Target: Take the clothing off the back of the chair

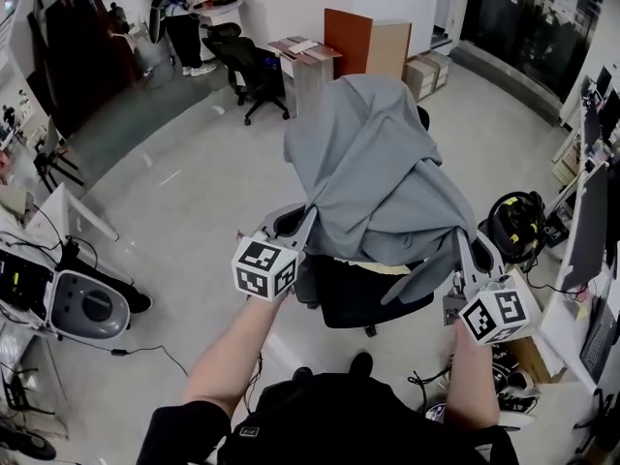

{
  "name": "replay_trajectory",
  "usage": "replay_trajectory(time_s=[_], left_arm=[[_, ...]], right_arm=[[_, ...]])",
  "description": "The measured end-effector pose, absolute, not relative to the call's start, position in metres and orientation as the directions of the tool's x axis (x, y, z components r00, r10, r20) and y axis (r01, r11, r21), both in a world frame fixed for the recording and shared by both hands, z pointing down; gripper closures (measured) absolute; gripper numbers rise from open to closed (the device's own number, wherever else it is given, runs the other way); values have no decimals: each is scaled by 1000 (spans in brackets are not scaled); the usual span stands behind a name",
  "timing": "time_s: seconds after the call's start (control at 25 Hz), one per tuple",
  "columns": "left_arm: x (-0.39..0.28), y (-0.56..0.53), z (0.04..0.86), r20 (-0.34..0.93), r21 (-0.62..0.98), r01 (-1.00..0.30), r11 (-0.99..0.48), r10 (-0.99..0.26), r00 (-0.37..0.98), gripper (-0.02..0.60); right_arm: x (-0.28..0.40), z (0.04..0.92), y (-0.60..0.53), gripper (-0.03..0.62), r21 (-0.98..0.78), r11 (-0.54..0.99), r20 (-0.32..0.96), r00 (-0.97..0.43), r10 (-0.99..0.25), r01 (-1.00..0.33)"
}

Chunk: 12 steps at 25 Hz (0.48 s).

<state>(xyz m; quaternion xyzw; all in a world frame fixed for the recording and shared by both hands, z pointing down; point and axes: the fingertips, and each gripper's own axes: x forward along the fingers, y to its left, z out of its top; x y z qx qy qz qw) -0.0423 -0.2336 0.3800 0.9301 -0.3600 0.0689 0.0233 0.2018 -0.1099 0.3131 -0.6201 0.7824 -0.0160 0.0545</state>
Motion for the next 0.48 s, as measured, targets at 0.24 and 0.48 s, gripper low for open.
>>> replay_trajectory(time_s=[0.24, 0.48], left_arm=[[-81, -210, 360, 90, -22, -614, -789, -613, 785, 572], [-99, -181, 341, 33, -61, -538, -841, -541, 841, 572]], right_arm=[[146, 294, -71, 560, -86, 189, -99, -181, -979, -978], [123, 288, -18, 560, -72, 89, -79, -84, -993, -993]])
